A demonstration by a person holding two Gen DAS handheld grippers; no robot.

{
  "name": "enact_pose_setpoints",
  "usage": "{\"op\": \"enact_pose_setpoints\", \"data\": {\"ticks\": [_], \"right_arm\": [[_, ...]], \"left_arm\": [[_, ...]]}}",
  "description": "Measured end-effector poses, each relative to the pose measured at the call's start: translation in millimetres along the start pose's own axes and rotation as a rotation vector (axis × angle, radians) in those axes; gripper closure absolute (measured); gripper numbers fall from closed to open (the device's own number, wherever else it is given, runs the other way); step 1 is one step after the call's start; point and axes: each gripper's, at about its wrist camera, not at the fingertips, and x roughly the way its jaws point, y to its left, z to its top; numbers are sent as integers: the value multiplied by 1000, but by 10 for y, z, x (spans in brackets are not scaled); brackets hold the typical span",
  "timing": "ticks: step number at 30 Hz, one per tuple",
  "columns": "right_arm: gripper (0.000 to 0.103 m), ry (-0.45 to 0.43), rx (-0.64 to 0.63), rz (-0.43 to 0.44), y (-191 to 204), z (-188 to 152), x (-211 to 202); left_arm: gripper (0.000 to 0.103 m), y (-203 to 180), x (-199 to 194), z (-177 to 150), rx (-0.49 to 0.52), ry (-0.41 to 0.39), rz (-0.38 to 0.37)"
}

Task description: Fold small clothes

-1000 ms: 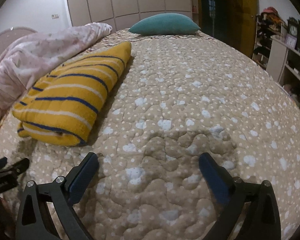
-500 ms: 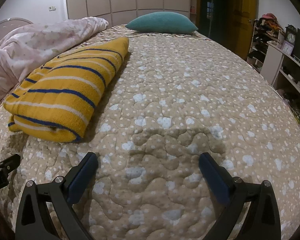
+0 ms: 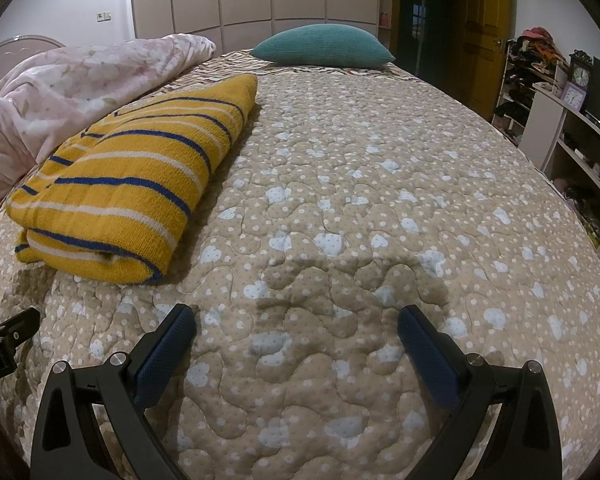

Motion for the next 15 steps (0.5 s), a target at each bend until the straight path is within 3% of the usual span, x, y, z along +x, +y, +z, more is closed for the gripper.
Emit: {"op": "enact_pose_setpoints", "data": {"ticks": [15], "right_arm": [[0, -3, 5, -25, 21, -28, -30]], "left_arm": [[0, 0, -14, -1, -1, -4, 1]]}}
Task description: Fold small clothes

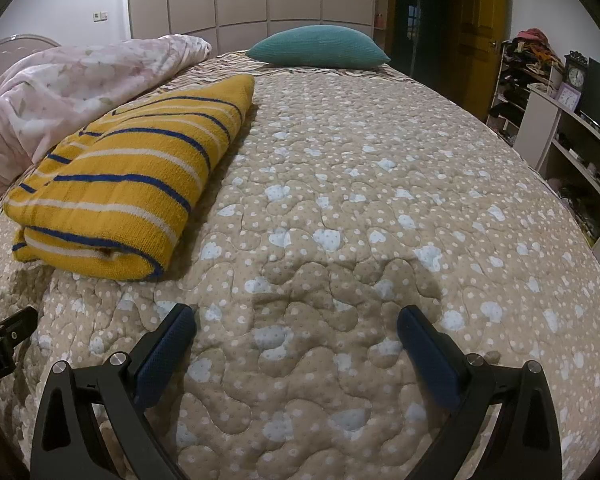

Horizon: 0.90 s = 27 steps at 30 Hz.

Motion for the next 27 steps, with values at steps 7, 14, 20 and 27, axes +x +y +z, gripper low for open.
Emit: {"op": "enact_pose_setpoints", "data": {"ticks": [7, 14, 20, 27], "right_arm": [[0, -12, 25, 4, 3, -31, -61], [0, -28, -5, 5, 99, -83, -115], [0, -24, -18, -2, 128, -78, -78], [0, -28, -23, -1, 131, -72, -55]], "left_arm": [[0, -8, -2, -5, -2, 0, 1], [0, -4, -2, -7, -2, -1, 1], [0, -4, -1, -12, -2, -2, 1], [0, -4, -10, -7, -3, -7, 1]]}}
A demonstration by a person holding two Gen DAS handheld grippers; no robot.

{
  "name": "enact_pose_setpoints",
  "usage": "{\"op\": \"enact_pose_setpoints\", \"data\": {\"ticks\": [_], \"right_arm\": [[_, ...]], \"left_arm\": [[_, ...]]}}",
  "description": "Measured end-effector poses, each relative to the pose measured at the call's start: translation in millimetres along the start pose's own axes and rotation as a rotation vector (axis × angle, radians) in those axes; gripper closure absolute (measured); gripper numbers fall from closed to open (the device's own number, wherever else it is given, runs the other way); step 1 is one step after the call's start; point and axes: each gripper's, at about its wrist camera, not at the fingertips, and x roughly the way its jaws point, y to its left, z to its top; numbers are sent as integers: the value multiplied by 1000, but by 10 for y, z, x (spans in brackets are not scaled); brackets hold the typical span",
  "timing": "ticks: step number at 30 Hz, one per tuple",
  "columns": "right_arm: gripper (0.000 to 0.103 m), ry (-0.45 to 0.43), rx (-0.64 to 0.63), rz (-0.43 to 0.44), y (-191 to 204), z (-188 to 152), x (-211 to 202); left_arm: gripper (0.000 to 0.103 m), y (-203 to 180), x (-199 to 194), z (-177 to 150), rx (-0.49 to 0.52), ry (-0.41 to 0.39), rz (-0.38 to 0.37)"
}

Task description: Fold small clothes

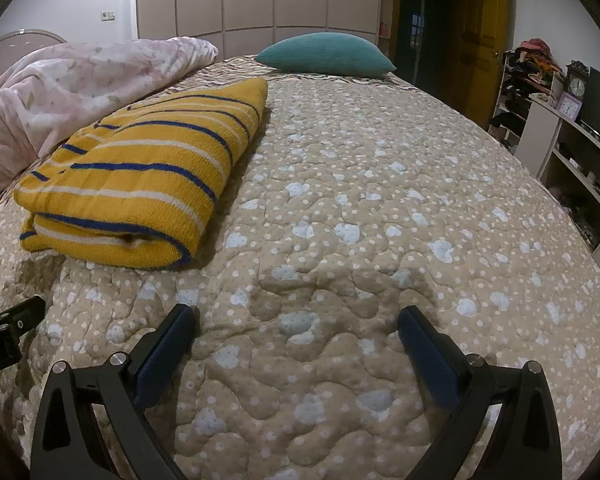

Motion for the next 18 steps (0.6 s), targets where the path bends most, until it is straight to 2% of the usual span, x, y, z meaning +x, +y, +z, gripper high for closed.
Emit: {"op": "enact_pose_setpoints", "data": {"ticks": [8, 14, 18], "right_arm": [[0, -6, -1, 0, 8, -17, -4], [0, 29, -13, 3, 8, 32, 13], [0, 54, -31, 32, -30, 127, -35]], "left_arm": [[0, -10, 10, 21, -5, 10, 1], [0, -23, 19, 55, 4, 21, 6], [0, 105, -46, 143, -24, 51, -44]]}}
